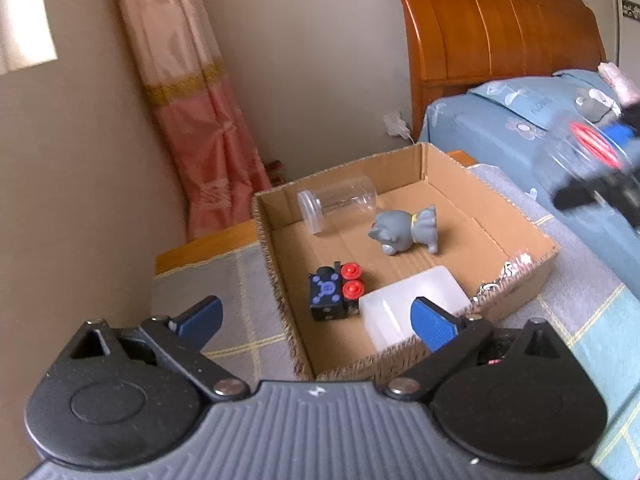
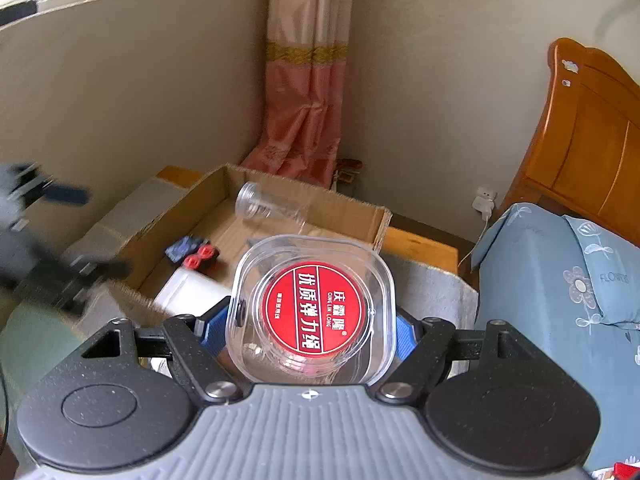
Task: Organize rigid objects
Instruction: 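Carry block and clear box over the cardboard box while left tool opens to drop block, then lower the red-label clear box into the cardboard box and open right tool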
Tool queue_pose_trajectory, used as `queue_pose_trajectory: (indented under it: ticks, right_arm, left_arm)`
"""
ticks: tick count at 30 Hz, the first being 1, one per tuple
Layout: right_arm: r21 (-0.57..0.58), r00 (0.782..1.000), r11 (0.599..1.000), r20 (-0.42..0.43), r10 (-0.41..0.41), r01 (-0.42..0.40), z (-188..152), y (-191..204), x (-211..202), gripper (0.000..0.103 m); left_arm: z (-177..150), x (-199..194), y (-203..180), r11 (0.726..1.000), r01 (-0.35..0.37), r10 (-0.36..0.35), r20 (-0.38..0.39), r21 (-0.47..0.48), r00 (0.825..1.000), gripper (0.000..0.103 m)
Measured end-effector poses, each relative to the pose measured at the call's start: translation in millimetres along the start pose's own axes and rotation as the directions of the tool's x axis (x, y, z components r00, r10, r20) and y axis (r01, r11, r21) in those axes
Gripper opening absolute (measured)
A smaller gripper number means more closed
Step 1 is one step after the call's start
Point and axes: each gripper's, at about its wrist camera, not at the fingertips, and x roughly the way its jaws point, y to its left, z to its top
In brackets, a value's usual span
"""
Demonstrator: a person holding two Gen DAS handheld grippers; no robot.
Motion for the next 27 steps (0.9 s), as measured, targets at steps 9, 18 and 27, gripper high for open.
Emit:
queue_pose_trajectory:
  ticks: [9,18,27]
  right_arm:
    - [0.032,1.0,0.999,-0.015,0.017,-0.016,20.3,0.0,28.4,0.081]
    - [0.004,0.992,1.0,-0.124,0.015,-0.014,20.1,9.2,80.3,0.081]
    - [0.009,0.989,1.0,-0.15,-0.009,0.01,10.0,10.2,105.6,0.081]
  left_arm:
    - [-32.1,-18.2,-1.6,0.999,-0.018,0.018,0.009,-0.049,1.0,0.102]
    - [-41.1,-18.1,7.4,0.996,-0.02,0.02,-0.001,-0.092,1.0,0.102]
    - [-46.2,-12.4,12.1,0.993,-0.019,0.017,-0.019,-0.113,1.0,0.102]
